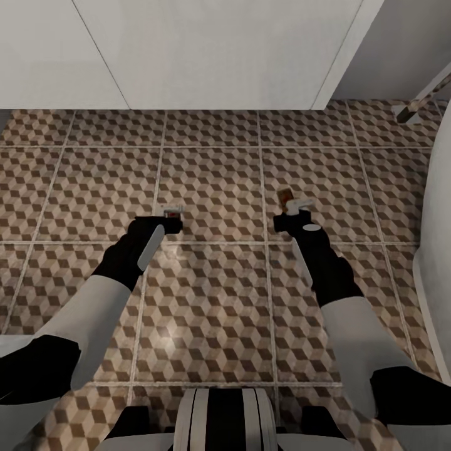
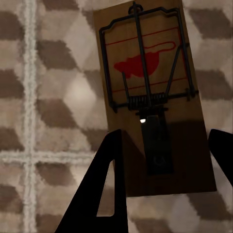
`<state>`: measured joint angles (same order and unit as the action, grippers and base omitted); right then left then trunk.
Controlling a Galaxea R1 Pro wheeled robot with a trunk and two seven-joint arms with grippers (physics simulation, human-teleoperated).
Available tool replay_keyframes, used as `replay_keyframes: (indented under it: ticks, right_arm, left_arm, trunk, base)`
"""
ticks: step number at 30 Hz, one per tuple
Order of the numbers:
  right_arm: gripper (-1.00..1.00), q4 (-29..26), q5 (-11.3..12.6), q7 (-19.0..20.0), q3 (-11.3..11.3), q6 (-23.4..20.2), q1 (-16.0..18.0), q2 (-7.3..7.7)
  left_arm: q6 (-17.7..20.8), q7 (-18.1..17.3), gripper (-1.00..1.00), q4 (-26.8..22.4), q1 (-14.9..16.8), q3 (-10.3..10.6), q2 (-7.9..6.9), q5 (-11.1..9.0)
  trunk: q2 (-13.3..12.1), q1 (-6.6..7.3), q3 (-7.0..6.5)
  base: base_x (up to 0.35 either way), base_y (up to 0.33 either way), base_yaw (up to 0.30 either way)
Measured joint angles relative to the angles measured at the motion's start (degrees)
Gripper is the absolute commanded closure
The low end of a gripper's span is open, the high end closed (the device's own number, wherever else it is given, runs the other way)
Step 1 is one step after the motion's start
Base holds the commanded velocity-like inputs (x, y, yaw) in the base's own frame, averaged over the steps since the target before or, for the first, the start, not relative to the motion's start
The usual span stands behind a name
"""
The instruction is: Take the four mousetraps from the cabinet in the bathroom and place them on the bathroom floor. Make sure all four end up on the same floor surface, and ensure that at least two of them are either under or directly next to the same bathroom sink.
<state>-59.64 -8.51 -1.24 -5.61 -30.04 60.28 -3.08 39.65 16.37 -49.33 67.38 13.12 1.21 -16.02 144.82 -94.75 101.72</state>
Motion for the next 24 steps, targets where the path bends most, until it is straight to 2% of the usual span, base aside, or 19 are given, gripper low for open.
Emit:
replay_keyframes:
  ticks: [3, 9, 11, 16, 24]
  right_arm:
    - [1.0, -0.87, 0.0, -0.02, -0.02, 0.19, 0.19, 0.0]
    - [1.0, -7.33, 0.01, -0.18, -0.33, -0.03, 0.25, -0.1]
    - [1.0, -8.26, 0.03, -0.23, -0.35, -0.17, 0.25, -0.14]
    - [1.0, -8.87, 0.03, -0.33, -0.36, -0.88, 0.25, -0.24]
    - [1.0, -8.94, 0.02, -0.34, -0.36, -2.25, 0.24, -0.17]
  left_arm:
    - [-0.01, -0.29, 1.0, -0.43, 0.14, 0.01, -0.29, -0.04]
    - [0.06, -0.34, 1.0, -3.17, 0.18, 0.1, -0.61, -0.05]
    - [0.31, -0.33, 1.0, -4.64, 0.18, 0.13, -1.33, -0.05]
    - [1.97, -0.36, 1.0, -7.86, 0.18, 0.1, -2.38, -0.29]
    - [2.71, -0.37, 1.0, -8.51, 0.18, 0.11, -2.5, -0.34]
  trunk:
    - [0.0, 0.0, 0.0]
    - [0.0, 0.0, 0.0]
    - [0.0, 0.0, 0.0]
    - [0.0, 0.0, 0.0]
    - [0.0, 0.0, 0.0]
  base:
    - [0.0, 0.0, 0.0]
    - [0.0, 0.0, 0.0]
    - [0.0, 0.0, 0.0]
    - [0.0, 0.0, 0.0]
    - [0.0, 0.0, 0.0]
